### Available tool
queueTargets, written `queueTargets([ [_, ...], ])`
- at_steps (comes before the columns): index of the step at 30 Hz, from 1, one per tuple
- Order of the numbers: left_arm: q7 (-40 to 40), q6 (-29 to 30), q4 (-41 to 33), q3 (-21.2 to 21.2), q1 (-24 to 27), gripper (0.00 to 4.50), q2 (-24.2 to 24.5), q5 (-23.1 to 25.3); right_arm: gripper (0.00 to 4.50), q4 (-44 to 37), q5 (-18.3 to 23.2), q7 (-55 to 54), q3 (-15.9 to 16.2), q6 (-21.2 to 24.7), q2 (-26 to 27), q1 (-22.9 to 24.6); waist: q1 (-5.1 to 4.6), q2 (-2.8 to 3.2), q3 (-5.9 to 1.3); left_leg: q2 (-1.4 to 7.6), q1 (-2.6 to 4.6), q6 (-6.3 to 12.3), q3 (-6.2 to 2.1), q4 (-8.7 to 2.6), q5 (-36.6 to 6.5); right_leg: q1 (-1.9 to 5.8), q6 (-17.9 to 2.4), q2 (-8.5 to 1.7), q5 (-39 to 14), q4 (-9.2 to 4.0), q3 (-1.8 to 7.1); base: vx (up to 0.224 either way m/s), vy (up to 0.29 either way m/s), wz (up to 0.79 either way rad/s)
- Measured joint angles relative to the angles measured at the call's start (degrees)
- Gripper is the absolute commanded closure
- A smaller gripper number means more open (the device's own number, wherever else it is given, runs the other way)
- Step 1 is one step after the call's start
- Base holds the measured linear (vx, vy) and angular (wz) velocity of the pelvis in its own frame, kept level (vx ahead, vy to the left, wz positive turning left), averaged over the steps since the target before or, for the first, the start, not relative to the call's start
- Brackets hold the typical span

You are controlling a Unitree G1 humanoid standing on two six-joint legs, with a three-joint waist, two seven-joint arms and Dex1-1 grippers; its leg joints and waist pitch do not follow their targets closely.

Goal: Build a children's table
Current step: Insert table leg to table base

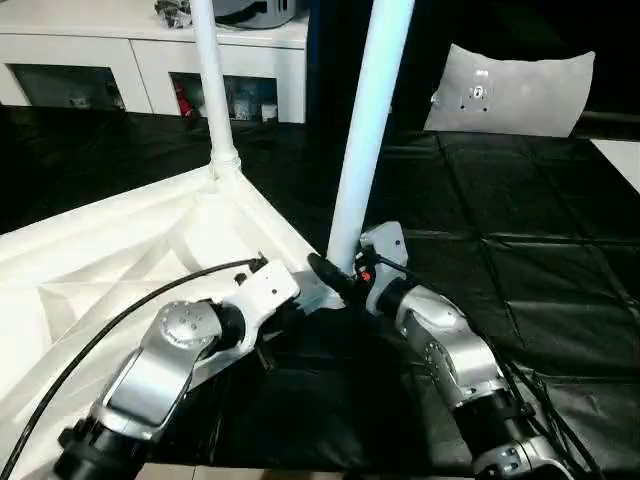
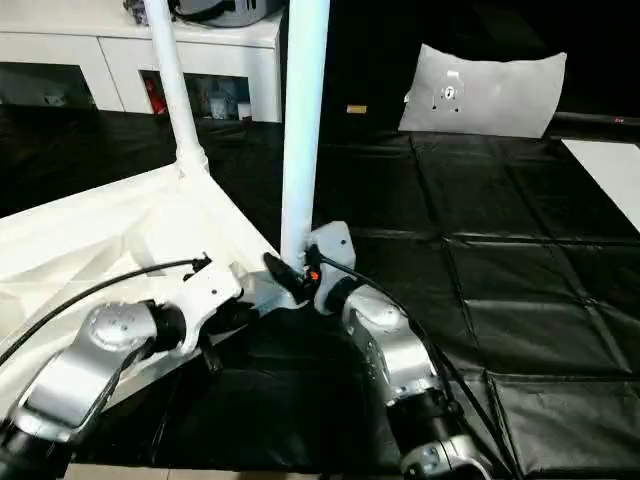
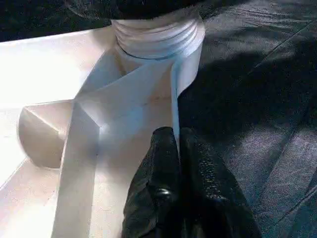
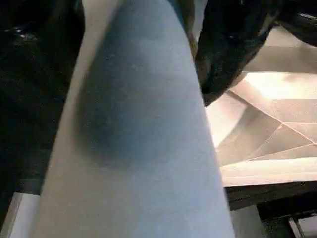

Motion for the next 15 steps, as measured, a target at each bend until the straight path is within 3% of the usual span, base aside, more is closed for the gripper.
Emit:
queueTargets([
  [4, 0.1, -1.5, 1.9, -0.5, -1.0, 4.5, -0.3, -0.2, 0.68, -0.2, -0.6, 0.7, 0.4, -1.1, -0.8, 0.4, 0.12, 0.03, 0.02, 0.01, -0.03, -0.01, 0.01, 0.0, 0.0, 0.02, 0.0, -0.01, 0.0, -0.01, 0.01, 0.0, 0.0, 0.0],
  [9, -1.5, -4.3, 7.1, -0.4, -4.3, 4.5, 0.2, -2.1, 0.32, -2.8, -1.3, 3.8, 0.8, -1.5, -5.5, 6.2, 1.37, 0.17, 0.14, 0.08, -0.14, 0.01, 0.05, 0.01, 0.0, 0.02, 0.0, 0.0, 0.0, -0.02, -0.01, 0.0, 0.0, 0.0],
  [15, -8.2, -15.8, 15.7, 0.0, -7.8, 4.5, 3.5, -3.5, 0.04, -7.9, 0.6, 11.4, 0.5, -0.4, -13.0, 11.0, 1.69, 1.02, 0.71, 0.11, -0.36, 0.39, 0.12, 0.0, 0.4, -0.17, -0.2, -0.01, 0.2, 0.0, -0.02, 0.0, 0.0, 0.0],
])
